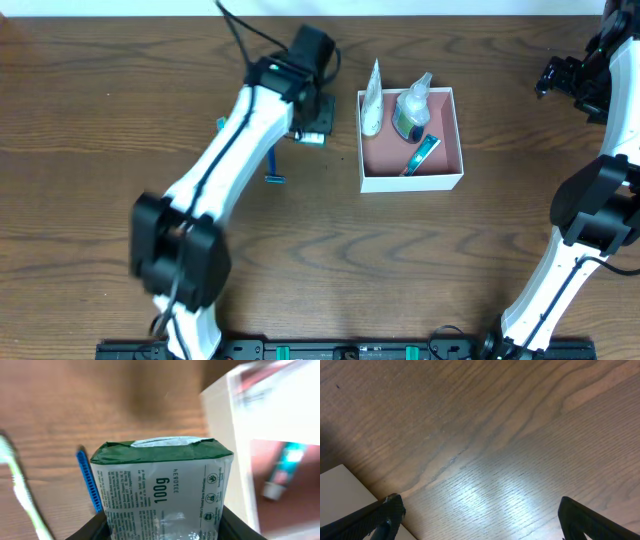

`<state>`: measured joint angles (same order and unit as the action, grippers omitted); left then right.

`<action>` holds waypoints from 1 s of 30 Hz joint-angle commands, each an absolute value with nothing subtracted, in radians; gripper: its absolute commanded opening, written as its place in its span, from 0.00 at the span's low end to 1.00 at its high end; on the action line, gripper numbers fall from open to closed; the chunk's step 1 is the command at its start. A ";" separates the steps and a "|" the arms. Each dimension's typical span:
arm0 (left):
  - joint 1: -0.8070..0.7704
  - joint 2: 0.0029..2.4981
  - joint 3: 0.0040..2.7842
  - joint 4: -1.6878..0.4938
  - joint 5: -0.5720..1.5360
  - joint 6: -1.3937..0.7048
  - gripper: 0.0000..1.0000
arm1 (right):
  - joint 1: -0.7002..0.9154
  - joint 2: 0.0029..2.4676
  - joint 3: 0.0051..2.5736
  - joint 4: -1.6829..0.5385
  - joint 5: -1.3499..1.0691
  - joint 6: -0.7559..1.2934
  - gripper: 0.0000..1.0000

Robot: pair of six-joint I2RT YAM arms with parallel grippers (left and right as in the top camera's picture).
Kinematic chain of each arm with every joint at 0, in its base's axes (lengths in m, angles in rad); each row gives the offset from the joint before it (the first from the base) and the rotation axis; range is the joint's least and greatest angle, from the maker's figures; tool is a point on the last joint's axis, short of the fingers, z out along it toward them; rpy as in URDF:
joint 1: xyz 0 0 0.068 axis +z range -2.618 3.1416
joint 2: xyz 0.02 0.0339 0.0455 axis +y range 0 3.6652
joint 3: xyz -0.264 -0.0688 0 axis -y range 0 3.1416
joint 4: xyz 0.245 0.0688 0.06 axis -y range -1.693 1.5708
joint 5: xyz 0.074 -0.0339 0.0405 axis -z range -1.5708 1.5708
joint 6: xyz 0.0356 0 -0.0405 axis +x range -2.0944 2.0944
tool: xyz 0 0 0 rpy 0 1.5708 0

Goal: Pack container
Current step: 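Carry the soap box right and lower it into the pink box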

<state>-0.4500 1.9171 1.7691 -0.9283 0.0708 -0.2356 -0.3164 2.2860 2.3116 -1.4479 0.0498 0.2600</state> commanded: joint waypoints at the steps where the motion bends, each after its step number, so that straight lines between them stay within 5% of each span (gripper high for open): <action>1: -0.484 1.810 1.790 -0.934 0.060 -0.223 0.46 | -0.313 2.286 2.309 -1.448 0.060 0.273 0.99; 19: -0.819 1.827 1.790 -0.741 0.059 0.040 0.47 | -0.313 2.286 2.309 -1.448 0.060 0.273 0.99; 30: -0.851 2.026 1.790 -0.656 0.059 0.293 0.47 | -0.314 2.286 2.309 -1.448 0.060 0.273 0.99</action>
<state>-0.8574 2.0132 1.7744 -0.6708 0.0677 0.1959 -0.3164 2.2860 2.3112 -1.4479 0.0498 0.2600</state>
